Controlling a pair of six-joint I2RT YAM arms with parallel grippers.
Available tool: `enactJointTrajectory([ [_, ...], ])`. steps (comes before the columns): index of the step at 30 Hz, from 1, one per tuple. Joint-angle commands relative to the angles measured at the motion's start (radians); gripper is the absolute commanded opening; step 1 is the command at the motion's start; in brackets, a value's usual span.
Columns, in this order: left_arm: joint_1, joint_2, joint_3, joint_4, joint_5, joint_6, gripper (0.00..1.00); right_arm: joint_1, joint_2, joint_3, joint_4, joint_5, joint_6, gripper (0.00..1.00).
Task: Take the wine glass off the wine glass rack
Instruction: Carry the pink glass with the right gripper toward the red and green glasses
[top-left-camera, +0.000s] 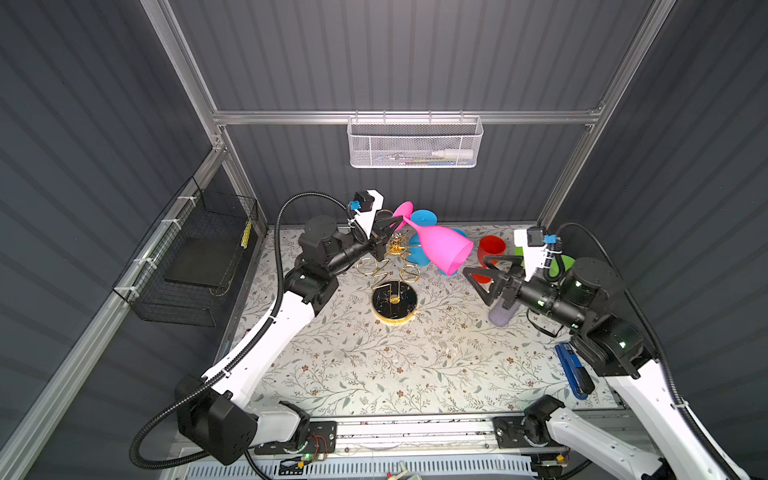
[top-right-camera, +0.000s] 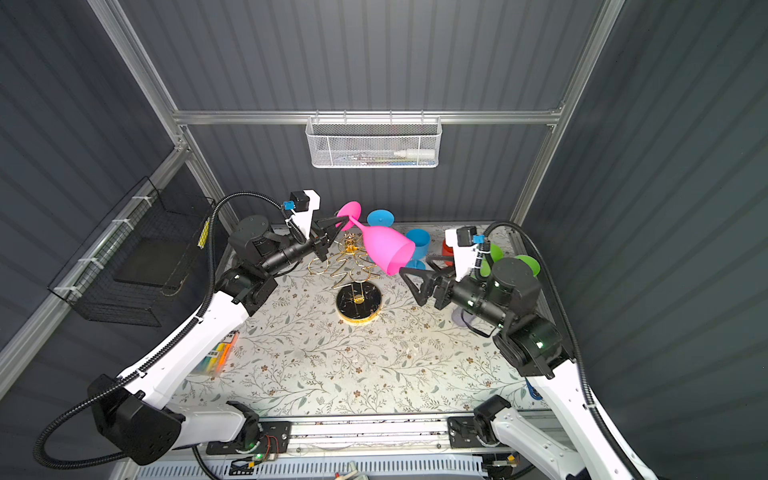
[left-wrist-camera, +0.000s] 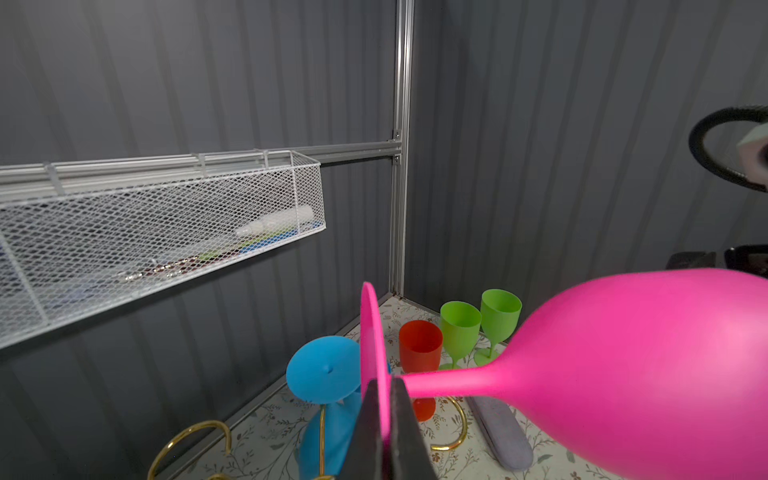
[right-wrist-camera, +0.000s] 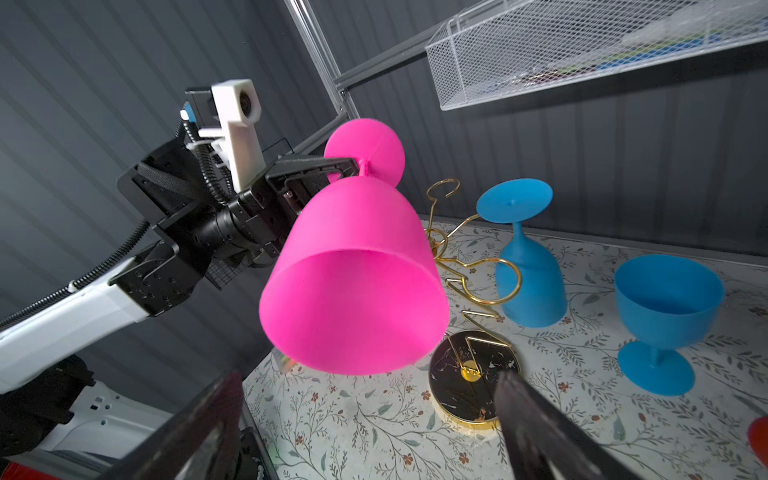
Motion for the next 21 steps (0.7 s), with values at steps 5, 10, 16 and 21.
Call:
enactJointTrajectory([
  [5,-0.001,-0.029,-0.013,0.027,0.006,-0.126,0.00,-0.023,-0.053,-0.053,0.035,0.085,0.033,0.72],
  [10,-0.001,-0.026,-0.013,0.029,0.010,-0.130,0.00,-0.022,-0.010,-0.048,0.079,0.062,0.054,0.68],
  [16,-0.002,-0.027,-0.013,0.027,0.012,-0.137,0.00,-0.021,0.056,-0.016,0.109,0.079,0.057,0.65],
  [21,-0.002,-0.026,-0.010,0.029,0.014,-0.139,0.00,-0.019,0.113,0.004,0.135,0.104,0.058,0.59],
])
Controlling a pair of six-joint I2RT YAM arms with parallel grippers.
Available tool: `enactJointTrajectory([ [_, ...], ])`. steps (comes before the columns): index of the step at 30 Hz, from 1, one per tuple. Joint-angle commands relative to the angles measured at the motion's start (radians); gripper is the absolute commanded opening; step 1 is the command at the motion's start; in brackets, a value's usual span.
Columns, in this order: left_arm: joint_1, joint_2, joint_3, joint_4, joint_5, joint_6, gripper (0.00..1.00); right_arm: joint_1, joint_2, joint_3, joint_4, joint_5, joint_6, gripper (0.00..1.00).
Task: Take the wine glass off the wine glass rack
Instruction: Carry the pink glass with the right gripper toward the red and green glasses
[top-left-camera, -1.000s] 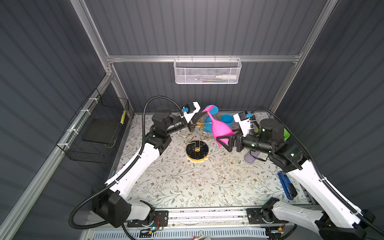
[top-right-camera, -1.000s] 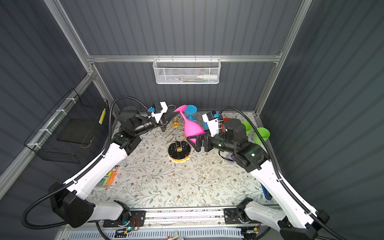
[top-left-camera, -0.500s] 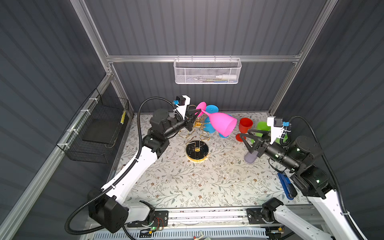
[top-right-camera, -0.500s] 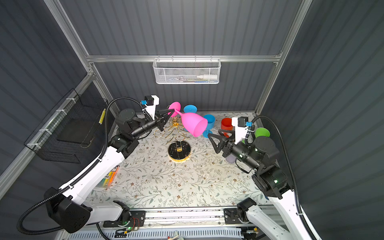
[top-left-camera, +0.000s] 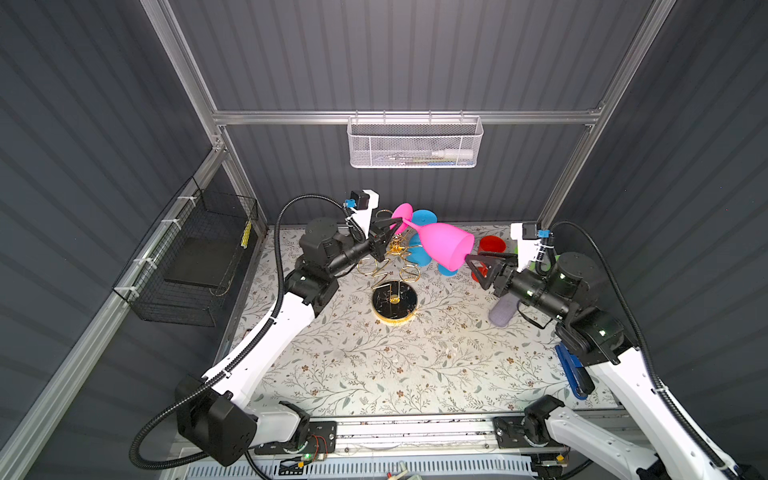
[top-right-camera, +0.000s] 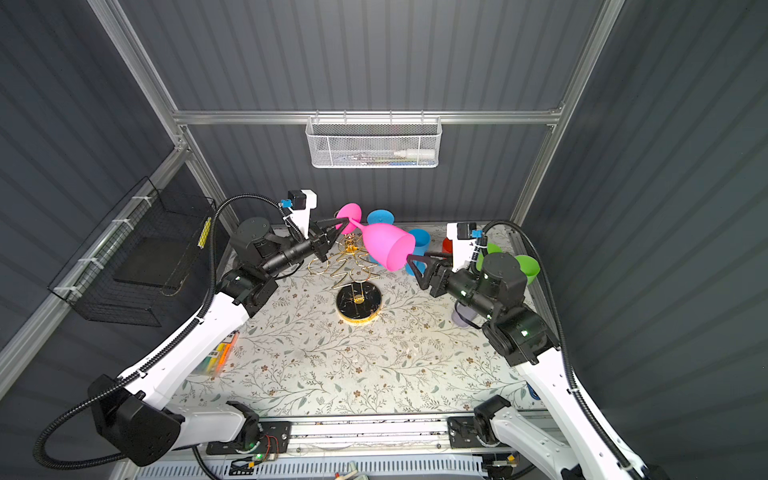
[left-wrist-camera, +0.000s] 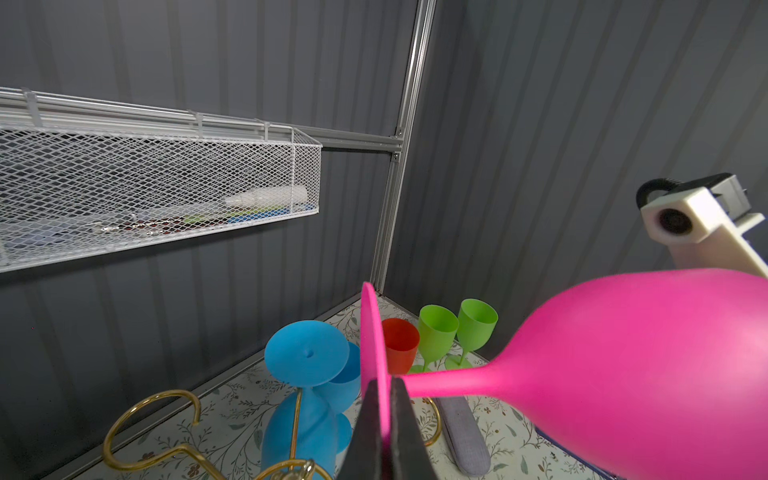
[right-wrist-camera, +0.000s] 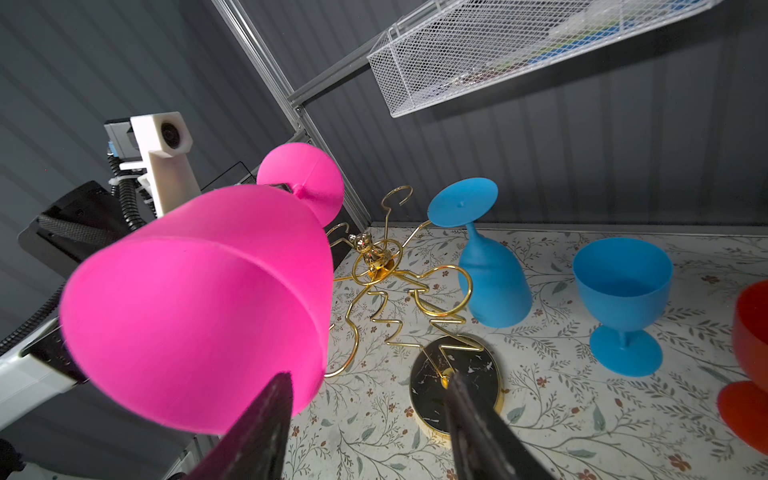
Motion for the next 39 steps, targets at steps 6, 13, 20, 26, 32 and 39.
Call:
enactJointTrajectory([
  [6,-0.002,-0.017,-0.006,0.024,0.015,-0.013,0.00,0.001,0.068,0.054,0.106,0.004,0.016,0.47],
  [13,-0.002,-0.012,-0.012,0.027,0.007,-0.014,0.00,0.010,0.111,0.073,0.136,-0.022,0.034,0.24],
  [20,-0.002,-0.018,-0.023,0.029,-0.032,-0.006,0.01,0.011,0.114,0.072,0.132,-0.037,0.048,0.00],
  [26,-0.001,-0.032,-0.030,0.018,-0.066,0.000,0.38,0.010,0.081,0.070,0.113,-0.004,0.040,0.00],
  [32,0.000,-0.097,-0.075,0.006,-0.267,0.038,0.83,-0.011,0.003,0.119,-0.056,0.098,-0.056,0.00],
  [39,0.015,-0.184,-0.126,-0.025,-0.452,0.153,0.98,-0.027,-0.081,0.261,-0.443,0.332,-0.202,0.00],
])
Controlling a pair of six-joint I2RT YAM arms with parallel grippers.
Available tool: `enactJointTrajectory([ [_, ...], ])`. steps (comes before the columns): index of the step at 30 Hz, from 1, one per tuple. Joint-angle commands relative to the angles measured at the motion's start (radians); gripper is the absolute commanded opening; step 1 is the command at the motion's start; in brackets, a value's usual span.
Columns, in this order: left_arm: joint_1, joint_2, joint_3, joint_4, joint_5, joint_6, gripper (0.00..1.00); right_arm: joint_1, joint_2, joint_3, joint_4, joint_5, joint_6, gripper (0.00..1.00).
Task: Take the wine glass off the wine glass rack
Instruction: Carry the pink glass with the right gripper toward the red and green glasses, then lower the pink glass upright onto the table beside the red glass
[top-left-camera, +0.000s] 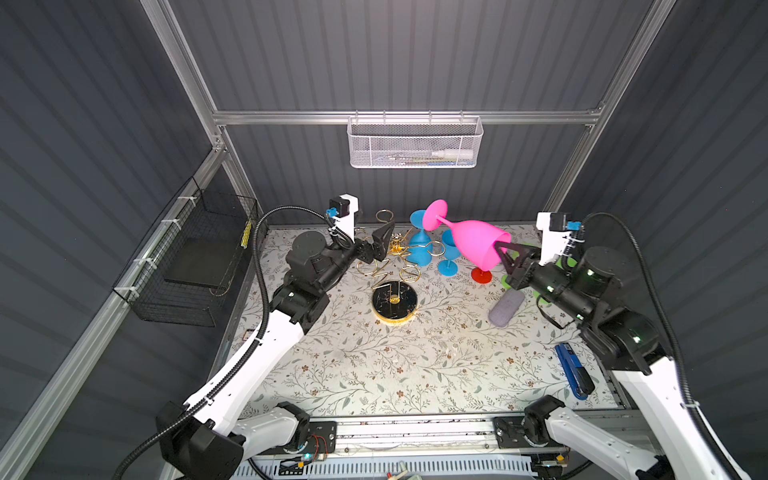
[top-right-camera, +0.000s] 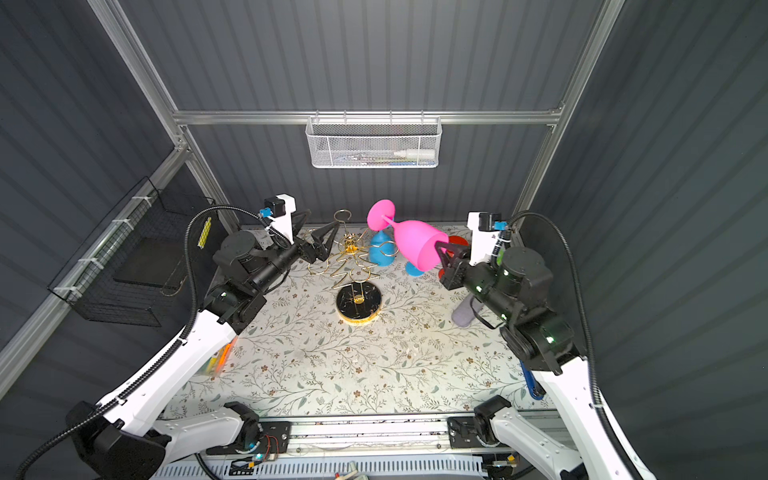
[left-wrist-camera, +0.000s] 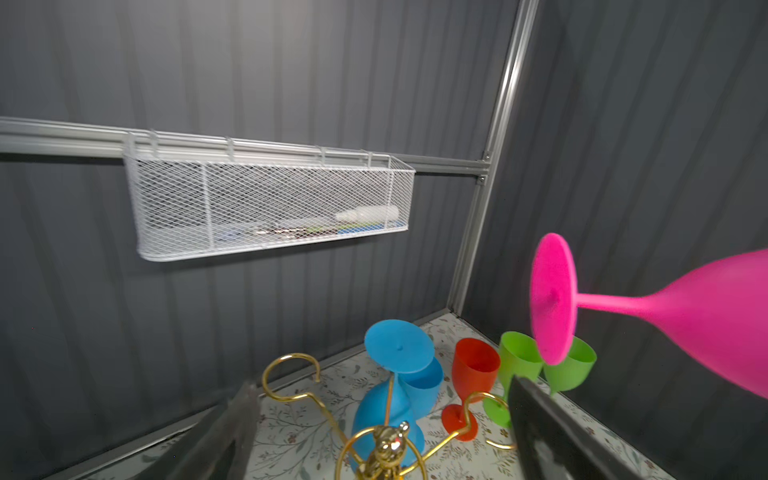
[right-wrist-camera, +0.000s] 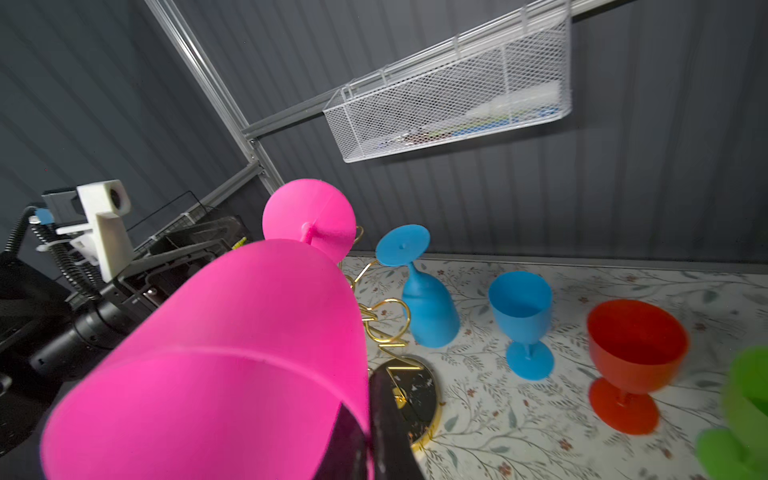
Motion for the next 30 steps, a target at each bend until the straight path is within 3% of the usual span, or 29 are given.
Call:
enactJointTrajectory([
  [1,0.018,-0.040,-0.020,-0.034,-0.146,0.081,0.99,-0.003,-0.042,0.070,-0.244,0.168,-0.096,0.00],
  [9,0.190,-0.076,-0.062,-0.164,-0.180,-0.036,1.00,-0.003,-0.020,0.122,-0.555,0.309,-0.106,0.00],
  [12,0.199,-0.097,-0.109,-0.175,-0.239,-0.029,1.00,-0.002,0.024,0.120,-0.595,0.314,-0.106,0.00],
  [30,0.203,-0.202,-0.193,-0.184,-0.279,0.005,1.00,-0.076,0.531,0.188,-0.610,0.246,-0.221,0.00],
])
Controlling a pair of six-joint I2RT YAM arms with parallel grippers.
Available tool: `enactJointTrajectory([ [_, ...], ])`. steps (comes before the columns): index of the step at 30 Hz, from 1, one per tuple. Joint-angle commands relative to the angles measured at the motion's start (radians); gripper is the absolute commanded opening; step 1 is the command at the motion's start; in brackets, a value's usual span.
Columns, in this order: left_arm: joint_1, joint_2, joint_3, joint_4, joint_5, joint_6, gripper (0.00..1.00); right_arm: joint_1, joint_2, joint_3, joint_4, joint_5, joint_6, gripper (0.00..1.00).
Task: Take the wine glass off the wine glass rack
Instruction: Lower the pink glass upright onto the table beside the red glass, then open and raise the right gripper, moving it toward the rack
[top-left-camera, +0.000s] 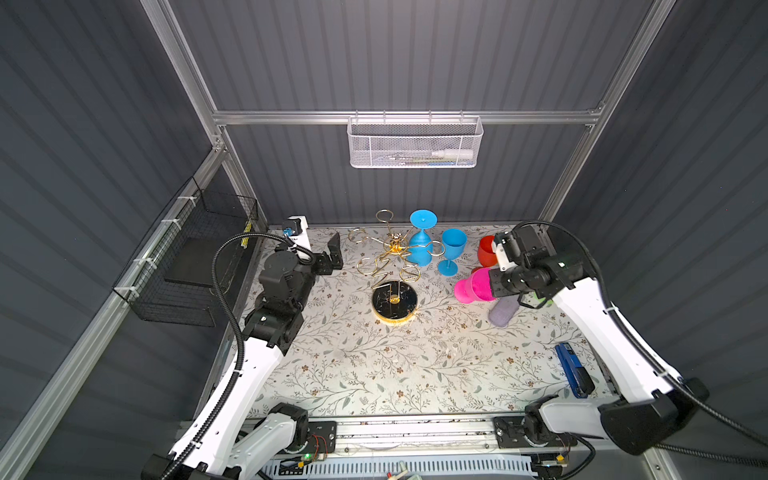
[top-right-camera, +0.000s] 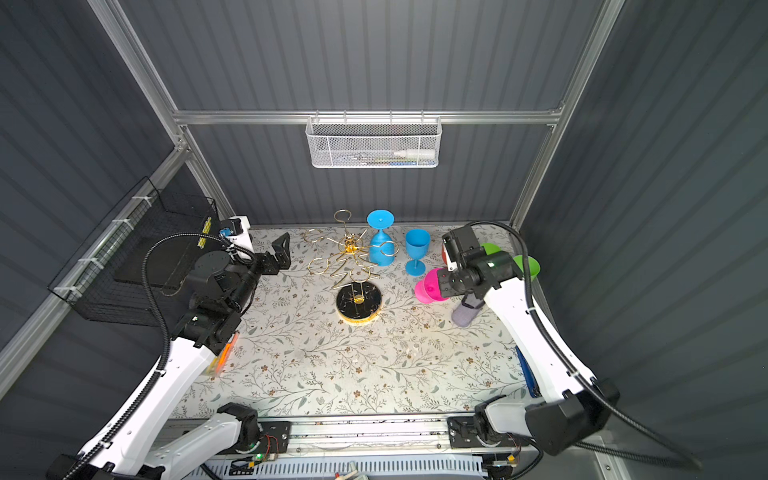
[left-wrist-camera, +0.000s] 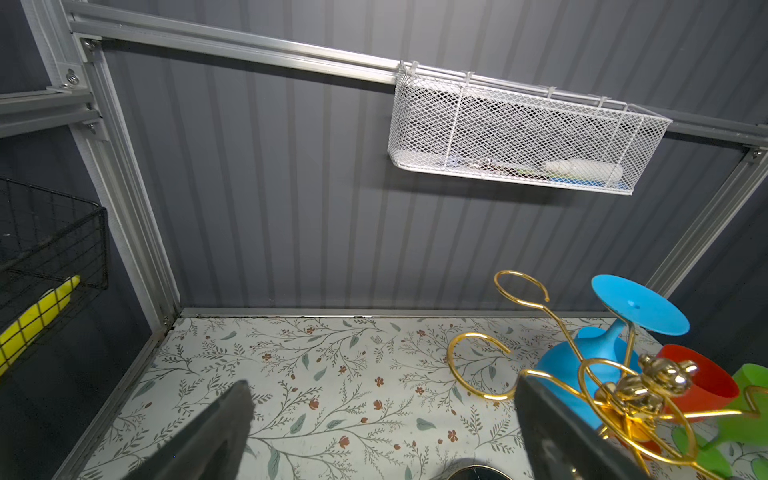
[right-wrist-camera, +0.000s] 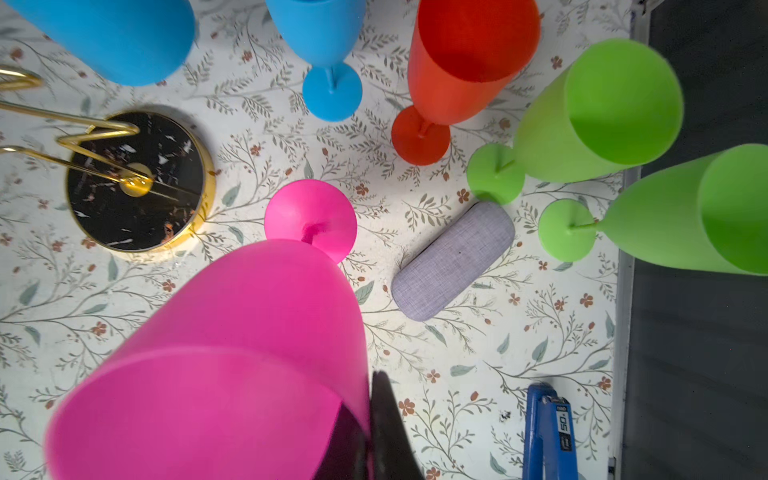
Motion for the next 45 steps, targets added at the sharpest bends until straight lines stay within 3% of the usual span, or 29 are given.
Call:
enactJointTrajectory([
  [1,0.002,-0.018,-0.011,-0.006,-0.019,0.023,1.00,-0.016,0.052,0.056,-0.008,-0.016,-0.040,0.00],
  [19,0.004,-0.031,-0.026,-0.005,-0.021,0.047,1.00,-0.031,0.383,0.247,-0.046,0.014,-0.109,0.06],
  [35,0.004,-0.018,-0.022,0.002,-0.016,0.057,1.00,-0.031,0.455,0.261,-0.030,-0.004,-0.109,0.11],
  [39,0.004,-0.020,-0.022,0.003,-0.016,0.059,1.00,-0.032,0.449,0.264,-0.027,-0.012,-0.107,0.16],
  [45,0.004,-0.026,-0.022,0.002,-0.012,0.059,1.00,-0.035,0.404,0.259,0.000,-0.029,-0.098,0.34],
])
